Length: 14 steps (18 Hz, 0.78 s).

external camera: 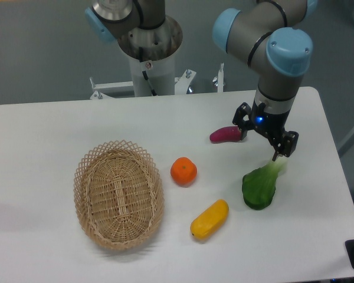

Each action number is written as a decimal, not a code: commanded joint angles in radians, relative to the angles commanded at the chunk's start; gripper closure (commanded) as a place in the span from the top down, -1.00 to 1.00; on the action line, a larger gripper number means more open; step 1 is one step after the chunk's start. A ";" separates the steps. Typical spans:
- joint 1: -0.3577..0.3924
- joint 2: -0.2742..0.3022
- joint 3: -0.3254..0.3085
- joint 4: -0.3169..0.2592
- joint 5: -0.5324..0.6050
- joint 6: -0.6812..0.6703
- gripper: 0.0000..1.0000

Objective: Pick up the green vegetable from the table
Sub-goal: 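Raise the open gripper up and away from the green bok choy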

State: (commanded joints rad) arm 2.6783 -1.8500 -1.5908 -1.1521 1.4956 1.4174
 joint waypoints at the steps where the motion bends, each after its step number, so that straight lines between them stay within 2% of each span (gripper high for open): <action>1: 0.000 0.002 -0.002 0.011 0.000 0.003 1.00; 8: 0.012 -0.002 0.000 0.022 0.005 0.018 1.00; 14: 0.029 -0.026 -0.002 0.022 0.035 0.115 1.00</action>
State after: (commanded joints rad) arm 2.7075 -1.8760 -1.5923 -1.1305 1.5309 1.5323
